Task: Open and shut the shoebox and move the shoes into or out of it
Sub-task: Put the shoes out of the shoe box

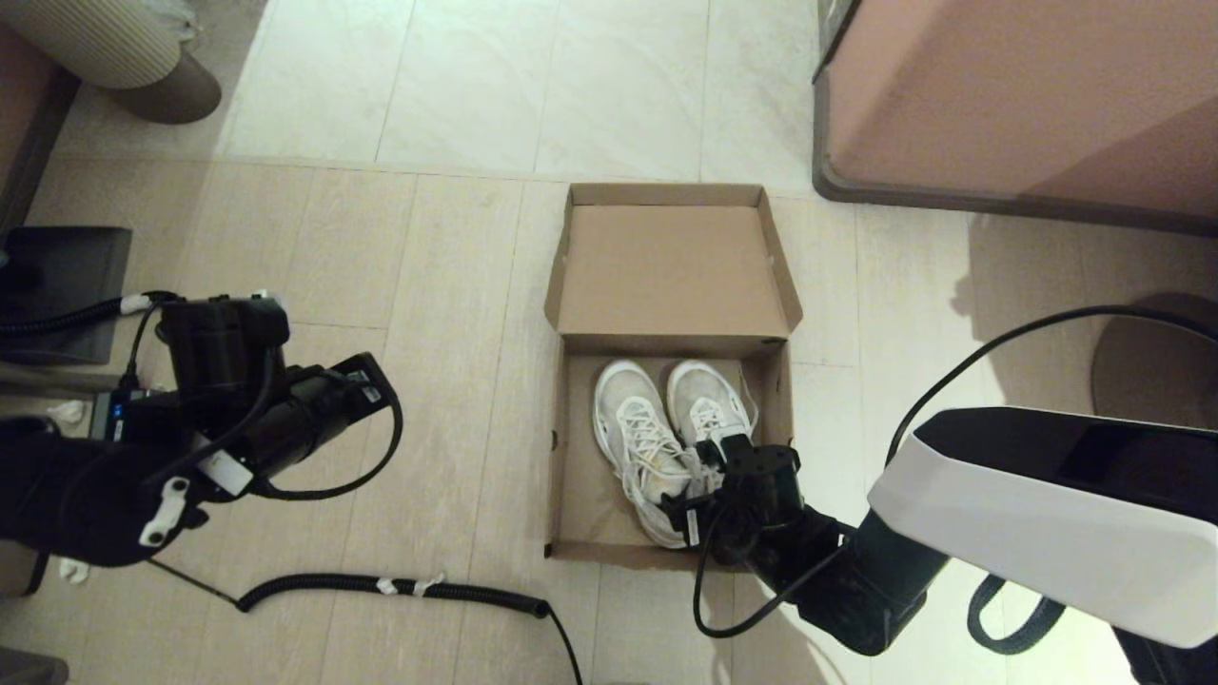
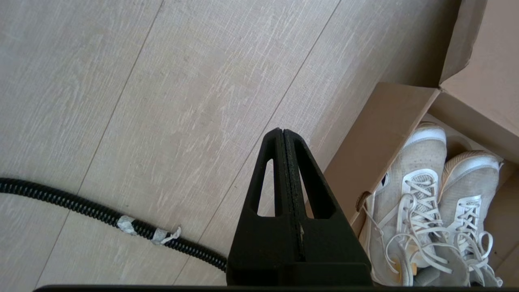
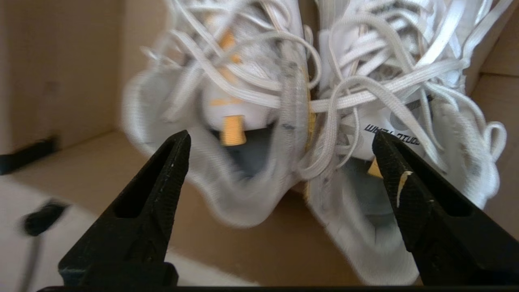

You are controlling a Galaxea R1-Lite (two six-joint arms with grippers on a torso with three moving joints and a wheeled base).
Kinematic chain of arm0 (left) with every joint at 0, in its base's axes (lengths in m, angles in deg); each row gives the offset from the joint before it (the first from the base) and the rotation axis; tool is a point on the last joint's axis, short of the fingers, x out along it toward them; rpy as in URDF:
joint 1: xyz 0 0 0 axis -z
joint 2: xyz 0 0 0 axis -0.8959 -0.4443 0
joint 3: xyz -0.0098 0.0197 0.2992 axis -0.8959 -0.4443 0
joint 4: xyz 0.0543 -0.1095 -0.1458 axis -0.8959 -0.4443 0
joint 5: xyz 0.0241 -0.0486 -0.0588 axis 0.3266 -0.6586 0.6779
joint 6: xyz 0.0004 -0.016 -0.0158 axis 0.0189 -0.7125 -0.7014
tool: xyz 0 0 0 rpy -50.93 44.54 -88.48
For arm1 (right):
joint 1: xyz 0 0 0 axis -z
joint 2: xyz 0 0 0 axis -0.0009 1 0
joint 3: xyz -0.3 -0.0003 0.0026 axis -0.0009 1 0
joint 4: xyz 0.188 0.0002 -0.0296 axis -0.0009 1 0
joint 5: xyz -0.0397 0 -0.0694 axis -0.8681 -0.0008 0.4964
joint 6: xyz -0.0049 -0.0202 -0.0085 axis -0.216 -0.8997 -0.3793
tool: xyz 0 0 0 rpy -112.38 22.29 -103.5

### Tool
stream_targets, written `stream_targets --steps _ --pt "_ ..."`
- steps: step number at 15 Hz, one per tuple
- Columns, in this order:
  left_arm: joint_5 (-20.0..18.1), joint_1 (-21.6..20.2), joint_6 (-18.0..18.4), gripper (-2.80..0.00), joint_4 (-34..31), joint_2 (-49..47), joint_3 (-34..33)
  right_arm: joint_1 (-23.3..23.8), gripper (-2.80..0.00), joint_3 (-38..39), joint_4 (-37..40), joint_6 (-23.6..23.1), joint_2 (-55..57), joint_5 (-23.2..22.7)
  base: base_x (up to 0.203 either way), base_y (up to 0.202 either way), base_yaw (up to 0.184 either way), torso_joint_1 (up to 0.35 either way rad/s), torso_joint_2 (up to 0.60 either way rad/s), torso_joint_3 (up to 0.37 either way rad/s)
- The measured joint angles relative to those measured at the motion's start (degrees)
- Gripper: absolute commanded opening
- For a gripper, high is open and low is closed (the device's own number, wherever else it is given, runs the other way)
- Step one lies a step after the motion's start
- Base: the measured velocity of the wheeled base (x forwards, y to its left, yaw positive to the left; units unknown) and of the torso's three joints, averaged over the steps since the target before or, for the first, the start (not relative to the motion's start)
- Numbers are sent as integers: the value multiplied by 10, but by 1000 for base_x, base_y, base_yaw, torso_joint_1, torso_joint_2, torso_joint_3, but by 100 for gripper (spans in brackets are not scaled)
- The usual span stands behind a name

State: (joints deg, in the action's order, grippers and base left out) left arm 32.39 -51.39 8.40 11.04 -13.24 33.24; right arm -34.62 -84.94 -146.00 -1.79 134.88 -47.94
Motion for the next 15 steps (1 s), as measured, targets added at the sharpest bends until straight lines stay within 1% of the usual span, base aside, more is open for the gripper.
stream_targets --steps 3,8,9,13,15 --pt "0 -2 0 -280 -1 14 -10 8 0 -26 -1 -1 37 0 0 0 0 0 0 0" --pt "0 -3 2 -280 -2 35 -16 15 0 -101 0 3 96 0 0 0 0 0 0 0" --pt "0 -3 4 -280 -2 41 -13 16 -280 -112 6 2 102 0 0 0 0 0 0 0" --pt "1 -4 9 -280 -2 59 -13 17 -280 -128 36 2 112 0 0 0 0 0 0 0" --pt "1 -8 9 -280 -3 67 -15 17 -280 -133 66 1 111 0 0 0 0 0 0 0"
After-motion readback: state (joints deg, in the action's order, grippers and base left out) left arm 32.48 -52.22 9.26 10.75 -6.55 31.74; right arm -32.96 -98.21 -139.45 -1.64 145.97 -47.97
